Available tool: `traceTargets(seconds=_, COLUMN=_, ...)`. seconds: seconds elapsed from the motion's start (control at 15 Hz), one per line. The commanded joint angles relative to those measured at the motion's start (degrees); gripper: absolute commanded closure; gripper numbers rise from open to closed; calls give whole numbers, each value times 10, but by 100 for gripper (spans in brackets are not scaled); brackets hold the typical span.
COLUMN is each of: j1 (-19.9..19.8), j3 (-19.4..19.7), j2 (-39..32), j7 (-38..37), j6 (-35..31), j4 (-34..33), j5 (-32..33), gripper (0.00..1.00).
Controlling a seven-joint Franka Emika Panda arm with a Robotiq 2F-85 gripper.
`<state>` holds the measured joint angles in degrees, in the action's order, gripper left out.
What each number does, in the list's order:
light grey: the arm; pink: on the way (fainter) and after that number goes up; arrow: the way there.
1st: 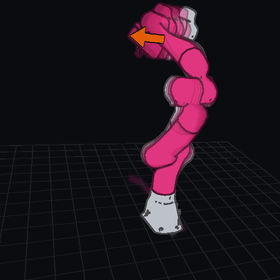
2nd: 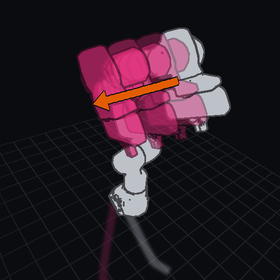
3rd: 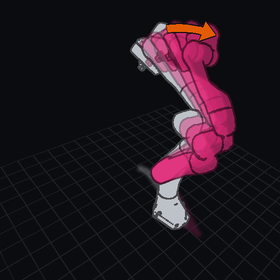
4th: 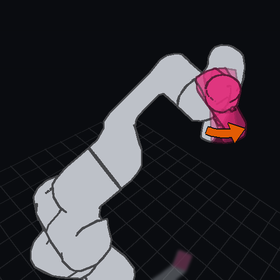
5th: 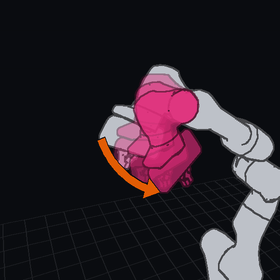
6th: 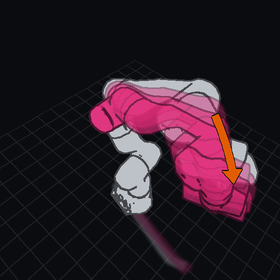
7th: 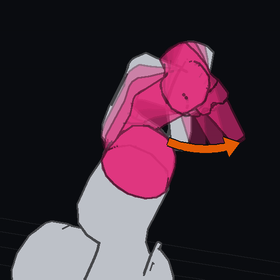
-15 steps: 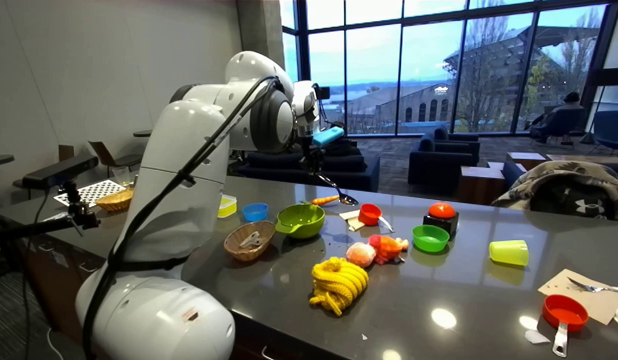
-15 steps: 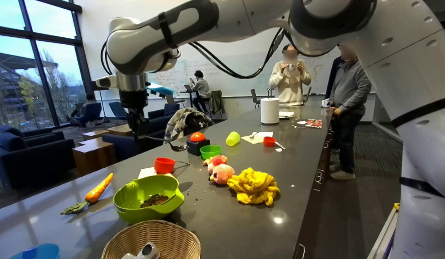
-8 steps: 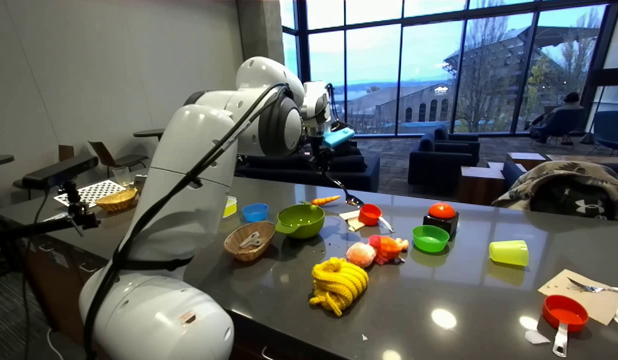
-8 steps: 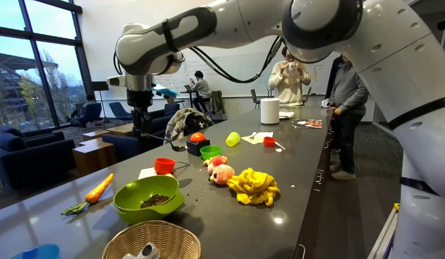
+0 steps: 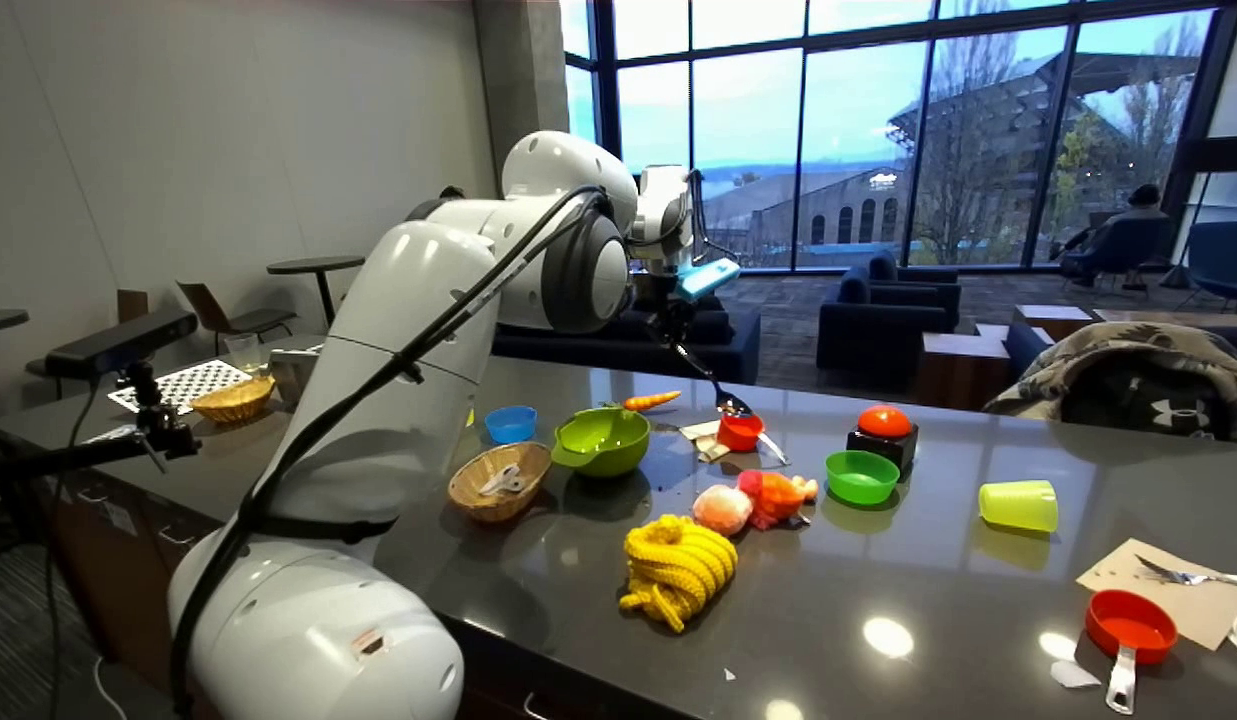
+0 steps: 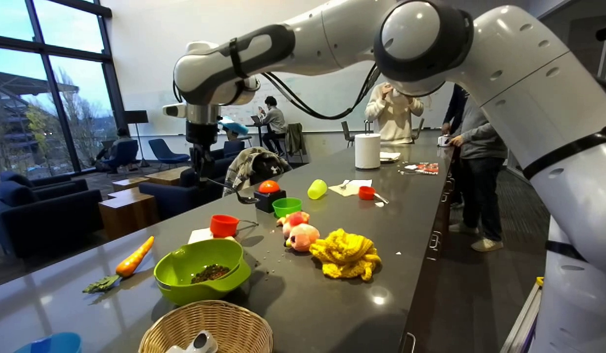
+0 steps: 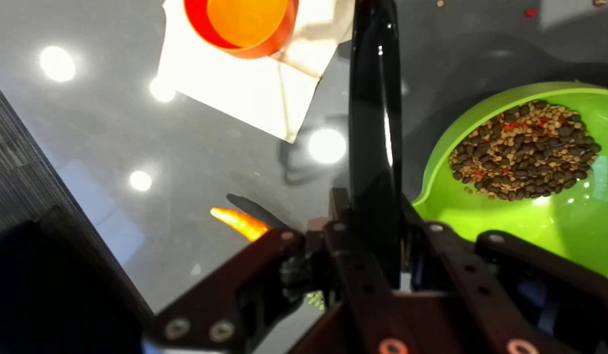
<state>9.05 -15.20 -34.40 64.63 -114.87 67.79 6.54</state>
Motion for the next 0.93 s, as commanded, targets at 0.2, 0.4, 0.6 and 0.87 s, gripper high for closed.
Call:
traceTargets(seconds=0.2, j1=-35, j3=-7, j2=-31, j7=23, j6=7, j4=-60, j5=-21, gripper=94)
traceTargets(seconds=0.4, j1=-46, j3=-8, j2=-46, j7=28, j6=11, j4=-89, j5=-31, gripper=94)
traceTargets(seconds=0.6, j1=-54, j3=-6, j2=-64, j7=25, j6=17, j4=-120, j5=-38, gripper=94)
traceTargets(seconds=0.87, j1=-53, j3=-1, j2=-58, j7=14, j6=4, j4=-105, j5=-28, gripper=77)
